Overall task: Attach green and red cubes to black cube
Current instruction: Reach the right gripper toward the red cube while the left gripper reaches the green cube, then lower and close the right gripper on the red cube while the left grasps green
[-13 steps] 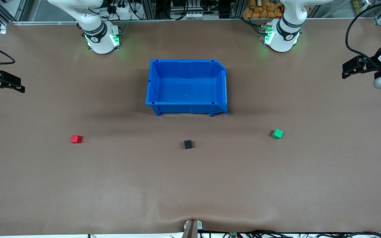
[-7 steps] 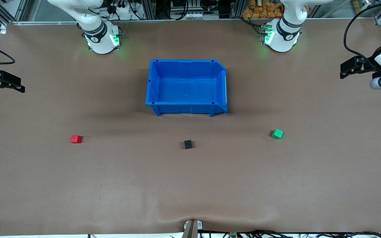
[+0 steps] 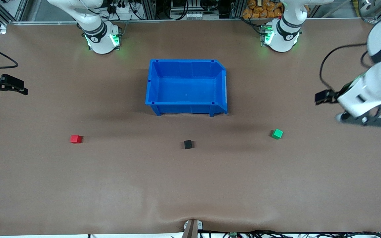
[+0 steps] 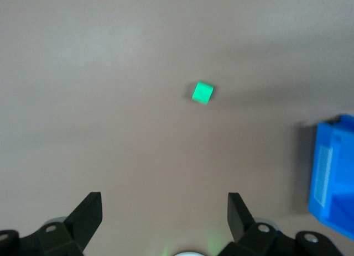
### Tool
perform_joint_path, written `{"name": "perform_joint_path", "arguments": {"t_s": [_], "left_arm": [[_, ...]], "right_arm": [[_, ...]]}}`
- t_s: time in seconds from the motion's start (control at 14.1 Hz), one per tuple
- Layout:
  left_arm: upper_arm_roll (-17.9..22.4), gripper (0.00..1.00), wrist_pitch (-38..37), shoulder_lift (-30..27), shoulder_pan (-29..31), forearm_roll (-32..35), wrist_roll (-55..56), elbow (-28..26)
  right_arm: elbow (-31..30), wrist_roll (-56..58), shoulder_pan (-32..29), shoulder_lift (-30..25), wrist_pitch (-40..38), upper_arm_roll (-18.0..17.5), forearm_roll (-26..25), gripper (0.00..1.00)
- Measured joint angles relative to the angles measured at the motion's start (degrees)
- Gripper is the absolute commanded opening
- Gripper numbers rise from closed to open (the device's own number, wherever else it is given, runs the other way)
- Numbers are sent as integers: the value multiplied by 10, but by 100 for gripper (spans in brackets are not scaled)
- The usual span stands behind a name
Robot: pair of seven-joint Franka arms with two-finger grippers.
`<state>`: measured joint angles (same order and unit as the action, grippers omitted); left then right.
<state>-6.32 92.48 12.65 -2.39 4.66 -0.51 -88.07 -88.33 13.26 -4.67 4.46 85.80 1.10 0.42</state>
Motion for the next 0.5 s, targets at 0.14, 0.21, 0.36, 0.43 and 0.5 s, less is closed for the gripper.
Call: {"name": "perform_joint_path", "arguments": {"t_s": [0.14,0.21,0.36,0.43,0.5], "left_arm": [[-7,100,61,20,0,-1,0,-35],[-11,100,96,24,0,-1,0,-60],[-16,100,167,27,-1,-1,0,-116],[-18,100,203,29,-1,-1,0,-146],[-19,100,235,32,-2,-1,0,-172]], "right_arm": [[-3,0,1,16,-1,0,0,100],[-5,-1,0,28,2,1,-1,100],[-9,-2,-13,62,18,6,-1,100],[-10,-2,-25,87,41,8,-1,100],[-9,-1,-39,116,73,9,-1,100]]}}
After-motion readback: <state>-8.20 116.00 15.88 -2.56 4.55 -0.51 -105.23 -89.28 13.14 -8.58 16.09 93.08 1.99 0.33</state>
